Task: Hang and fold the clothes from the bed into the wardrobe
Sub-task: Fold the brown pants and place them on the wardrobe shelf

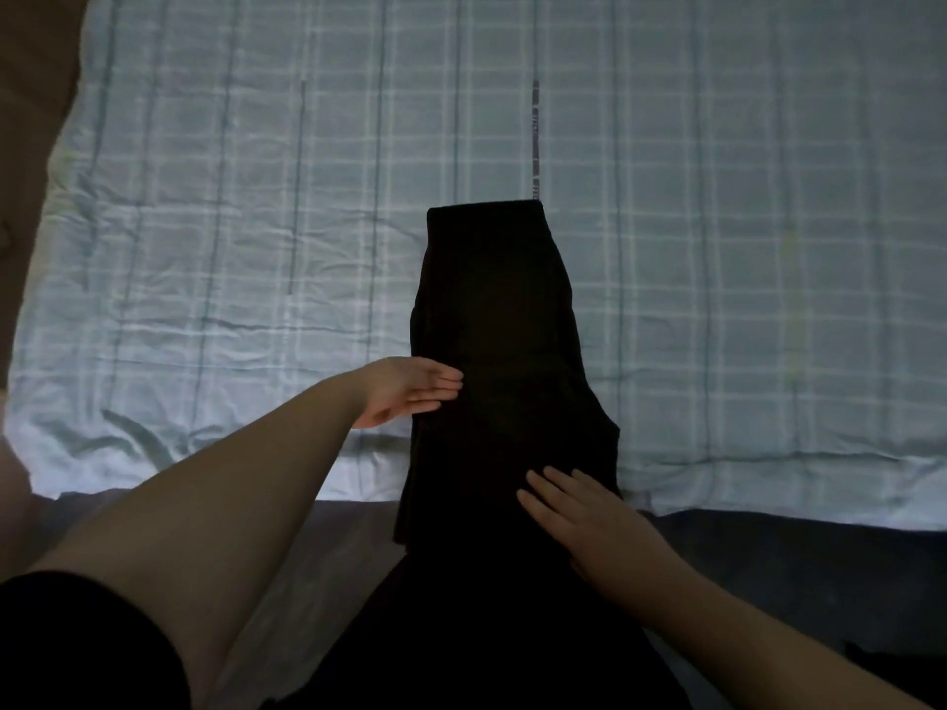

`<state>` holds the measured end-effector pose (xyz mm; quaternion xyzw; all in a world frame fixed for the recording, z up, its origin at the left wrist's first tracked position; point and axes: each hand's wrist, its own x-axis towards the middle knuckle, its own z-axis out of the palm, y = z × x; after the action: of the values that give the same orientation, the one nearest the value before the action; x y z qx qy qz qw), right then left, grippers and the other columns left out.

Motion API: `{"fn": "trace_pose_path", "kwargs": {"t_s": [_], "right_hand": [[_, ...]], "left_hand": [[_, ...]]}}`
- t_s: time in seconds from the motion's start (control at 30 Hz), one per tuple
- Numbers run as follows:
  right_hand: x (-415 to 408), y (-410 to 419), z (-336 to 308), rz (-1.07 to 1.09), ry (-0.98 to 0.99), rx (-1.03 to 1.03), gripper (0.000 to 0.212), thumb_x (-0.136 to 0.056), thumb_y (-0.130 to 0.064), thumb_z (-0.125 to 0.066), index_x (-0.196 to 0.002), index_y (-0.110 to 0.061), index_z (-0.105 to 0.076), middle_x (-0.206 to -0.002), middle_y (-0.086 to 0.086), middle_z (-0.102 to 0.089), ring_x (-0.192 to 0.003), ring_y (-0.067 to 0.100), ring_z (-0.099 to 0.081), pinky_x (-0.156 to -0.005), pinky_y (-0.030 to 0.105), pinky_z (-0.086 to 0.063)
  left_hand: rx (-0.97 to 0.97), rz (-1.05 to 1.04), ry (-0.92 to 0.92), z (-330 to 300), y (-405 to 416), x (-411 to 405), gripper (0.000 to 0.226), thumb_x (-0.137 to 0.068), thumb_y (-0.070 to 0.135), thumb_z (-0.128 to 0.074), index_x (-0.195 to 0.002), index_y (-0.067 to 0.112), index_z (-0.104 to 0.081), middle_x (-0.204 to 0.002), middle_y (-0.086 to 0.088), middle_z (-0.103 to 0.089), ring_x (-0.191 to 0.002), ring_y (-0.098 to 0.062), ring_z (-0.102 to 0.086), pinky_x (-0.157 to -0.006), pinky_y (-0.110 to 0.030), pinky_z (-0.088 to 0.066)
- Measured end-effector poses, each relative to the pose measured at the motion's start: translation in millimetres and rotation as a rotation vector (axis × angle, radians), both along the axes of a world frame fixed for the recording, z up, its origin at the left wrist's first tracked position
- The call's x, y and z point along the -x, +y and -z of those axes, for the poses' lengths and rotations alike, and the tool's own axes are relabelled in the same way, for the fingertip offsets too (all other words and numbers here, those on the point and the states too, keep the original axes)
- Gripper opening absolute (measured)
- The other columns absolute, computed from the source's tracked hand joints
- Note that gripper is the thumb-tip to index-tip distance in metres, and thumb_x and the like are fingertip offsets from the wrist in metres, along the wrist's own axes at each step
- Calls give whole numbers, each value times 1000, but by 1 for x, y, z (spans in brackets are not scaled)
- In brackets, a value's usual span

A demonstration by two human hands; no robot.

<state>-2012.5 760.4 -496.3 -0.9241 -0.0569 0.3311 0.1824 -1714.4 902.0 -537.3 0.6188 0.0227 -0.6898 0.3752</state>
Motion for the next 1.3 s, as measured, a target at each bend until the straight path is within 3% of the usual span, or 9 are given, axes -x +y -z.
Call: {"fn": "trace_pose_path", "kwargs": {"t_s": [0.07, 0.17, 0.27, 0.33, 0.47, 0.97, 1.07, 1.2, 1.3], "right_hand": [[14, 12, 18, -12, -33, 26, 70, -79, -34, -63, -145, -21, -43, -145, 5, -53, -133, 23, -52, -110, 41, -34], [21, 19, 29, -1, 25, 54, 84, -68, -27, -75, -146, -22, -43, -148, 4, -51, -136, 22, -48, -112, 41, -31], [23, 19, 29, 37, 59, 49, 94, -60, -25, -83, -146, -21, -44, -148, 4, -51, -136, 23, -48, -111, 40, -34], [27, 18, 29, 40, 46, 43, 98, -58, -26, -83, -147, -21, -41, -149, 5, -49, -138, 24, -47, -112, 40, -30], [32, 16, 31, 37, 27, 50, 104, -57, -27, -82, -150, -21, -35, -151, 5, -46, -139, 24, -44, -113, 41, -27], [36, -6, 48, 157, -76, -132, 96, -73, -8, -64, -157, -21, -19, -163, 4, -25, -151, 18, -15, -118, 38, -10], [33, -10, 38, 120, -92, -123, 88, -79, -14, -53, -158, -23, -15, -163, 3, -22, -151, 18, -13, -119, 39, -12], [21, -16, 10, 118, -90, -133, 89, -83, -17, -61, -158, -25, -13, -164, 3, -18, -151, 18, -11, -120, 39, -12], [6, -24, -16, 149, -111, -160, 85, -91, -15, -59, -158, -30, -10, -166, -1, -2, -151, 14, -1, -121, 30, -4]], "left_hand": [[-29, -78, 9, 8, 18, 11, 35, -101, 0, -40, -131, 9, -58, -131, -7, -65, -118, -14, -63, -97, -28, -51], [-54, -34, -87, 13, 24, 24, 37, -97, -6, -45, -128, 9, -60, -129, -8, -65, -115, -13, -64, -103, -31, -50], [-17, 12, -166, -3, 1, 22, 30, -95, -8, -46, -116, 3, -65, -123, -17, -67, -102, -20, -71, -86, -29, -58], [100, -54, -26, -18, -19, 20, 30, -97, -4, -42, -117, 2, -64, -119, -18, -68, -102, -22, -71, -81, -30, -59], [214, 4, 261, -17, -46, 30, 37, -102, 18, -46, -137, 8, -54, -134, -13, -62, -126, -26, -59, -104, -45, -49], [63, -171, 369, 77, -65, 39, 43, -106, 29, -33, -136, 7, -55, -134, -15, -62, -124, -24, -60, -106, -42, -45], [85, -190, 399, 60, -61, 38, 45, -105, 29, -35, -141, 5, -50, -137, -15, -60, -128, -26, -57, -109, -43, -43], [212, -282, 433, 14, -43, 25, 45, -104, 28, -36, -142, 6, -48, -142, -15, -56, -133, -28, -51, -114, -46, -38], [297, -273, 317, -27, -21, 5, 43, -104, 27, -38, -141, 9, -50, -139, -13, -58, -131, -29, -54, -110, -46, -43]]}}
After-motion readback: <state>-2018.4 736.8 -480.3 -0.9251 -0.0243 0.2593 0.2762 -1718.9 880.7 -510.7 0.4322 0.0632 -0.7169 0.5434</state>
